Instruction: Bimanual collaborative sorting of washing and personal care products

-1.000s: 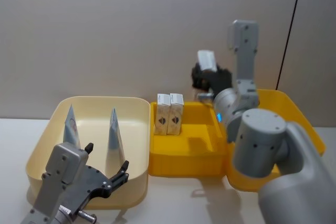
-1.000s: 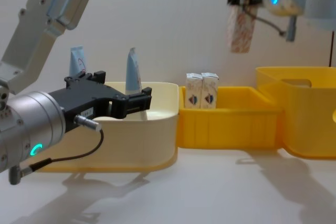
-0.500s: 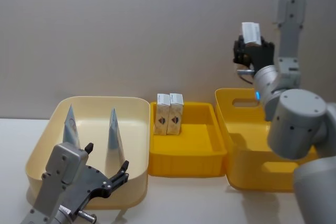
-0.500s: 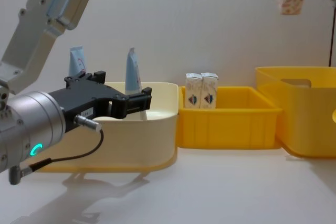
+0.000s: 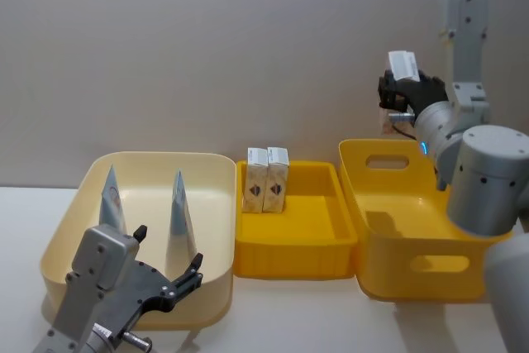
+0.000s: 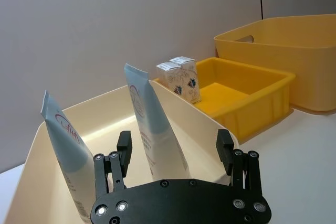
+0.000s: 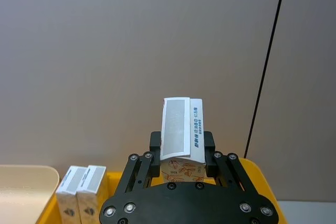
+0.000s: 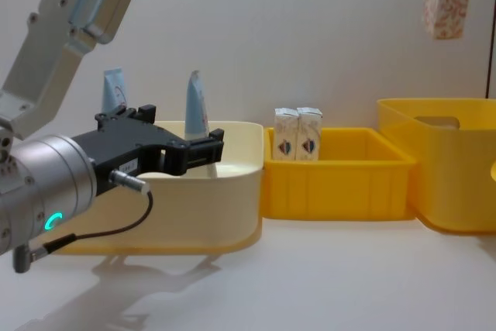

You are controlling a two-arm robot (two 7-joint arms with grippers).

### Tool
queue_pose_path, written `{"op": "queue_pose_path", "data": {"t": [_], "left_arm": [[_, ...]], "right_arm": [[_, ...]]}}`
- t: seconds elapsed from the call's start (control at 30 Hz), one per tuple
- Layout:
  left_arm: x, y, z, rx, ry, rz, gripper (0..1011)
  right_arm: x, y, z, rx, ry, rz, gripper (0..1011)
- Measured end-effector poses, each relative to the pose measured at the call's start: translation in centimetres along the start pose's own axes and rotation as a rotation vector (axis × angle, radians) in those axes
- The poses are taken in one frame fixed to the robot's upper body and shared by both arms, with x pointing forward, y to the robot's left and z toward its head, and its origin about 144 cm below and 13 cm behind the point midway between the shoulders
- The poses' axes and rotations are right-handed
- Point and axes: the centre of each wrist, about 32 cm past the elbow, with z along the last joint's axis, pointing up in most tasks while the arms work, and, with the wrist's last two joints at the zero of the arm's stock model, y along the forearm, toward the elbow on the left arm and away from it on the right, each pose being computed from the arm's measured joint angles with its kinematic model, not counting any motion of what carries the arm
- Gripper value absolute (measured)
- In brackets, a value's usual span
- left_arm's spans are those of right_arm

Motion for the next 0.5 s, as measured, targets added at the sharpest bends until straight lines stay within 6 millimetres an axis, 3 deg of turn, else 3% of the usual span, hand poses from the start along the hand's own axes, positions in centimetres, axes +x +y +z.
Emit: {"op": "queue_pose_path", "data": {"t": [0.13,0.47,0.5], "left_arm": [[0.0,0.0,0.0,0.000,0.000,0.000,1003],[0.0,0.0,0.0,0.000,0.000,0.000,1003],[0.0,0.0,0.0,0.000,0.000,0.000,1002]], "right_arm": [[0.2,0.4,0.1,-0.057,-0.002,0.029,448],[0.2,1.1,0.1,-0.144,0.000,0.080,794],[0.2,1.1,0.1,-0.148,0.000,0.083,794]]}}
